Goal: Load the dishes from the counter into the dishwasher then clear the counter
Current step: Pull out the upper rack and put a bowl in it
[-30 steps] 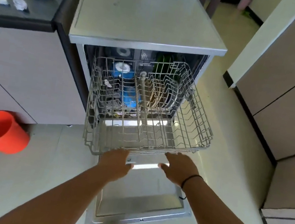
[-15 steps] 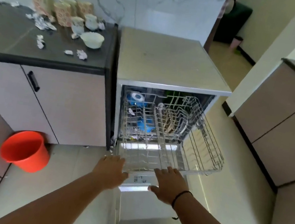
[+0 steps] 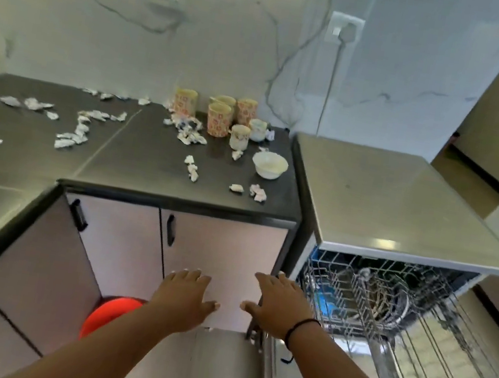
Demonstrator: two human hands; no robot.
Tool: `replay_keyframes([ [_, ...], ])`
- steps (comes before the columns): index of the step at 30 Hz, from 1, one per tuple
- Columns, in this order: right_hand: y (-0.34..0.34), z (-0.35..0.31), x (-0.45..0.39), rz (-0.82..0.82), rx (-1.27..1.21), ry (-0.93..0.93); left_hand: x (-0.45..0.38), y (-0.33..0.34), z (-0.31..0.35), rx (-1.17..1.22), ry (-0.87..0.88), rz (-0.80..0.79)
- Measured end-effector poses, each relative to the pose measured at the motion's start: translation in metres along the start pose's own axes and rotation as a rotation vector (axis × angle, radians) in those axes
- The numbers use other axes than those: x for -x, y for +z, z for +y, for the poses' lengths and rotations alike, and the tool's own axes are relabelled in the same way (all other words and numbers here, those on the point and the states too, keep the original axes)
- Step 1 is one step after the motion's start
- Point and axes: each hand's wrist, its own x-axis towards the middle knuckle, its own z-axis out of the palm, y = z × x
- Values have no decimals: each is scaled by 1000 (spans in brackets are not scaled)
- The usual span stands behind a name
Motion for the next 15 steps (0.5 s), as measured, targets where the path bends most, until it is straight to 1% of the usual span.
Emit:
replay_keyframes([
  [5, -42, 7, -83, 116, -26, 14, -71, -40, -19, 105, 7, 86],
  [8, -65, 24, -145, 236, -141, 28, -127, -65, -21, 93, 37, 161],
  [13, -105, 58, -221, 390, -163, -30, -205, -115, -17, 189, 63, 244],
  [15, -119, 71, -245, 447, -178, -25, -235, -134, -18, 208, 69, 267],
])
